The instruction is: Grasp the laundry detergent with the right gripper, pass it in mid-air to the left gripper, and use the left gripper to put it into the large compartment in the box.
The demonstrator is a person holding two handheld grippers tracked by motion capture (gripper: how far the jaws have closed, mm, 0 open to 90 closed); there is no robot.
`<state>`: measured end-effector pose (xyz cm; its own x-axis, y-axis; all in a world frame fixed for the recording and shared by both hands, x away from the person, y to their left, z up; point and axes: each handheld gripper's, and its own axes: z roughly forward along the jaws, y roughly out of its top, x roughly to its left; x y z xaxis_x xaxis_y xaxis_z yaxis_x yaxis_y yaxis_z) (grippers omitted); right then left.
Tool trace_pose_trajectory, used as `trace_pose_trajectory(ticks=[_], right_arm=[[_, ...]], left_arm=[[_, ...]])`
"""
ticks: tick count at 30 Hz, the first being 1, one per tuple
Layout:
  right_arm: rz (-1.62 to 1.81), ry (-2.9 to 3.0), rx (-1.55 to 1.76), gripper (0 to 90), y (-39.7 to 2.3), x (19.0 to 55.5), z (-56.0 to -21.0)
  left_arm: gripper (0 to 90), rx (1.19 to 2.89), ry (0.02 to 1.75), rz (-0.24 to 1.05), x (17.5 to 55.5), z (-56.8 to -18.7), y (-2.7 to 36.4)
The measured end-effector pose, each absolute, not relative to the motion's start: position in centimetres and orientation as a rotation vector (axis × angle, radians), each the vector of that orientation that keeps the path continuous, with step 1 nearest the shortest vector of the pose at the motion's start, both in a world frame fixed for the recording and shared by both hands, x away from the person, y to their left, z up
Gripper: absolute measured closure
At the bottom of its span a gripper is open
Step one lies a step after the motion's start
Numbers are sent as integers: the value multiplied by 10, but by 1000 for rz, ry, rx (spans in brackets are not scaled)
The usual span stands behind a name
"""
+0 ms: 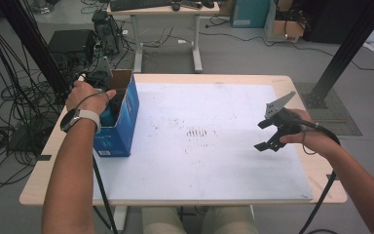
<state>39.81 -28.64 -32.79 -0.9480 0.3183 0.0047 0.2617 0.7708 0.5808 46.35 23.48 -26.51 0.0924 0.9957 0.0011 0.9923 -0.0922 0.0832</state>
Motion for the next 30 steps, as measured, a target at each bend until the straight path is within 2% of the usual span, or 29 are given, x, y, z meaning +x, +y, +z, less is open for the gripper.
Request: trace_pose_trajectory(ticks=[10, 26, 28, 30], right_arm=[[912, 2872, 462, 96, -286, 398, -328], [907, 2879, 458, 96, -282, 397, -328], [906, 2879, 460, 96, -282, 396, -327], [907, 2876, 456, 96, -282, 396, -327]], left_arm=[[283, 2247, 2059, 82, 462, -267, 235], [265, 2225, 1963, 69, 454, -258, 242], [209, 2217, 1947, 82, 453, -255, 242], [188, 2220, 1937, 92, 452, -250, 243]])
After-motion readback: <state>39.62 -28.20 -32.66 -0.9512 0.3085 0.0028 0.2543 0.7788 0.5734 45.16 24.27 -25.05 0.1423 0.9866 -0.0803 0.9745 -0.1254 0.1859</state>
